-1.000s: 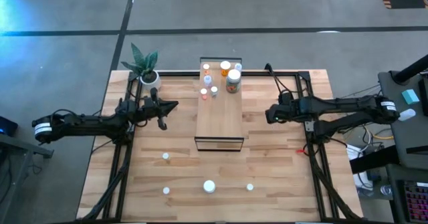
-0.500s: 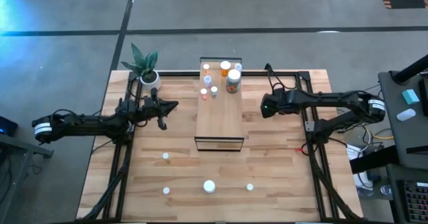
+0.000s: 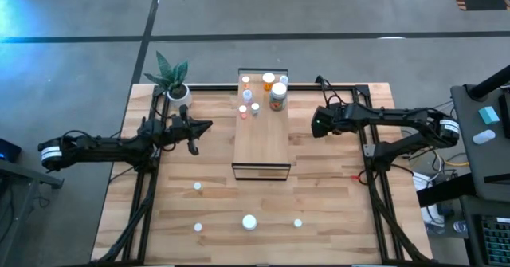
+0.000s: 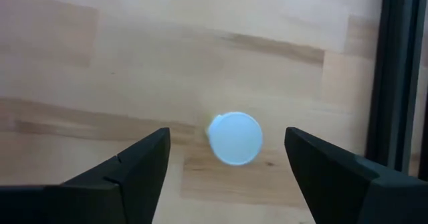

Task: Pick and place medicine bottles onto shelf by color
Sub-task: Put the top yellow pill bottle on the shelf

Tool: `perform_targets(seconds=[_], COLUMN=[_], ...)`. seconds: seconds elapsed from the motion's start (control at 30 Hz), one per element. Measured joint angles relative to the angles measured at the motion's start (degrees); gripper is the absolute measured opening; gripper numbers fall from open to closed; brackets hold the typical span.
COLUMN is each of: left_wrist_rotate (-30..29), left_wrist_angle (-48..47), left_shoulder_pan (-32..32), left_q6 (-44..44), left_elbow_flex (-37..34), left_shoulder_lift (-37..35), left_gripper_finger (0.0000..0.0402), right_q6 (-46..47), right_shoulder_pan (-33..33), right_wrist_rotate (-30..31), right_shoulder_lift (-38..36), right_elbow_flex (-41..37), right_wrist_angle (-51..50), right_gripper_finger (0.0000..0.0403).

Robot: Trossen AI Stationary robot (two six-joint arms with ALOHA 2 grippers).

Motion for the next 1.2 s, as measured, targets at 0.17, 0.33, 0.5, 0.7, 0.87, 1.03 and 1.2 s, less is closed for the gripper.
perform_targets(seconds=[0.17, 0.33, 0.5, 0.7, 0.87, 1.03, 1.2], left_wrist_rotate=[0.4, 0.4, 0.4, 0.4, 0.5, 0.5, 0.5], left_wrist_angle=[0.0, 0.0, 0.0, 0.0, 0.0, 0.0, 0.0], left_shoulder_pan=[0.0, 0.0, 0.0, 0.0, 0.0, 0.0, 0.0], left_q6=[0.0, 0.0, 0.0, 0.0, 0.0, 0.0, 0.0], left_elbow_flex=[0.0, 0.0, 0.0, 0.0, 0.0, 0.0, 0.0], left_shoulder_lift=[0.0, 0.0, 0.0, 0.0, 0.0, -0.1, -0.1], left_gripper_finger=[0.0000, 0.0000, 0.0000, 0.0000, 0.0000, 0.0000, 0.0000], right_q6=[1.4, 0.7, -0.8, -1.6, -1.8, -4.0, -6.1], right_shoulder_pan=[0.0, 0.0, 0.0, 0.0, 0.0, 0.0, 0.8], right_wrist_rotate=[-0.1, 0.1, 0.3, 0.3, 0.3, 0.2, -0.4], right_shoulder_lift=[0.0, 0.0, 0.0, 0.0, 0.0, 0.0, 0.0], right_elbow_flex=[-1.8, -2.8, -2.9, -2.9, -2.9, 0.1, 9.2], right_wrist_angle=[0.6, 4.1, 5.0, 5.0, 4.9, 3.5, -4.2], right_gripper_finger=[0.0258, 0.0208, 0.0167, 0.0133, 0.0121, 0.0128, 0.0133])
